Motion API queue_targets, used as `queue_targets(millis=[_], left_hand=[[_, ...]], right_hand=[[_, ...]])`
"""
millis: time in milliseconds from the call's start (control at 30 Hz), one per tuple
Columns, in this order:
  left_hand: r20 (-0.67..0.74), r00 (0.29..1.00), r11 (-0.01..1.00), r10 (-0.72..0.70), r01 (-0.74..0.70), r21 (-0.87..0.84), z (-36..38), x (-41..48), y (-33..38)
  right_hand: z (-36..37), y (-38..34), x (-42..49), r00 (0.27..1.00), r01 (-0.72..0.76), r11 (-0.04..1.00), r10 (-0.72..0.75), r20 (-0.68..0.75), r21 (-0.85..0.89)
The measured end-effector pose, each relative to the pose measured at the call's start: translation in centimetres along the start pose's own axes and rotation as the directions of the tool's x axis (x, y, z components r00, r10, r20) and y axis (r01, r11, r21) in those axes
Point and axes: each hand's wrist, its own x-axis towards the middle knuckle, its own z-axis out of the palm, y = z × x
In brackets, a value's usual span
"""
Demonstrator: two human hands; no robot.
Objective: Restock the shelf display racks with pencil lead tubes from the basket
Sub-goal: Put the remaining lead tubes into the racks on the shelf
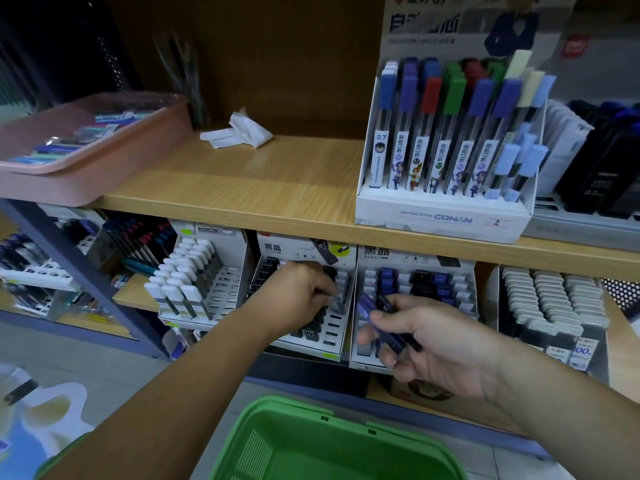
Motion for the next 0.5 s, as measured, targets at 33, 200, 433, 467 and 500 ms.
queue_targets(millis=[33, 200, 433, 467, 500], left_hand=[[0.001, 1.000, 1.000, 0.009, -0.009, 0.000, 0.0, 0.0, 0.0], [0.000, 0.997, 0.996, 0.083, -0.083, 0.024, 0.4, 0.0, -0.2], [-0.017, 0.987, 0.976, 0.157, -0.153, 0.157, 1.8, -0.5, 0.2], [-0.006, 0.990, 0.979, 0.140, -0.137, 0.148, 1.7, -0.6, 0.3], [-0.013, 0.993, 0.986, 0.113, -0.111, 0.121, 1.5, -0.8, 0.5]], right_hand=[[0.0, 0.0, 0.0, 1.000, 0.001, 1.000, -0.001, -0.008, -0.004], [0.0, 0.2, 0.0, 1.000, 0.004, 1.000, -0.004, -0.015, -0.022], [0.3, 0.4, 0.8, 1.000, 0.018, 0.999, -0.017, -0.015, 0.042], [0.5, 0.3, 0.8, 0.999, 0.025, 0.999, -0.024, -0.022, 0.044], [0.7, 0.2, 0.9, 0.999, 0.030, 0.999, -0.028, -0.032, 0.044]])
